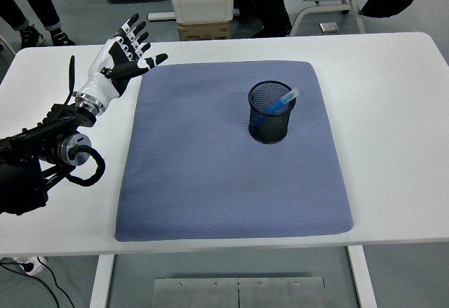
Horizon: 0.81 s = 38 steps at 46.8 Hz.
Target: Left hand places marker in pen holder
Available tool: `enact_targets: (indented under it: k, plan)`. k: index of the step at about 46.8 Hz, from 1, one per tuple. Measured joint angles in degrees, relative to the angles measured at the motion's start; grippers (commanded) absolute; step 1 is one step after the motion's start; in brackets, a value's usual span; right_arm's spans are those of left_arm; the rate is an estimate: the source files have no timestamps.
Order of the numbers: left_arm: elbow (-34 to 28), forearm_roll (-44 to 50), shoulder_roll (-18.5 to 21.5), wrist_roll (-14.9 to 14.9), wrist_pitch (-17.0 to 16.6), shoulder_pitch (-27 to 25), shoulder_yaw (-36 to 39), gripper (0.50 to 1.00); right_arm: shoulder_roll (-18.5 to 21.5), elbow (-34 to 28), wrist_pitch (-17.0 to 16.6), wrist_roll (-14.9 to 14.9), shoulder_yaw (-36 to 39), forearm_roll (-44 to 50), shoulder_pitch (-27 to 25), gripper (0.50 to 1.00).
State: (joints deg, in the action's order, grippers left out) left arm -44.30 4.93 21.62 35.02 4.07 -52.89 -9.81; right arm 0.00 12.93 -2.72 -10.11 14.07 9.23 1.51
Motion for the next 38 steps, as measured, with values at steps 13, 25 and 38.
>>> enact_targets:
  k: [13,25,38]
  plan:
    - [0.02,5.29,3.22,-0.03,4.58,4.04,-7.9,1.0,0.0,0.0,0.0,0.0,-0.04,0.01,-0.02,1.0]
    - [0.01,8.85,3.69,-0.98,4.45,7.25,-11.09,1.0,0.0,0.0,0.0,0.0,-0.01,0.06,0.17,1.0]
    - [-0.03,8.87,4.66,-0.95,4.53,9.56,-11.25,1.0,0.0,0.77,-0.52,0.25,-0.36,0.3,-0.83,1.0]
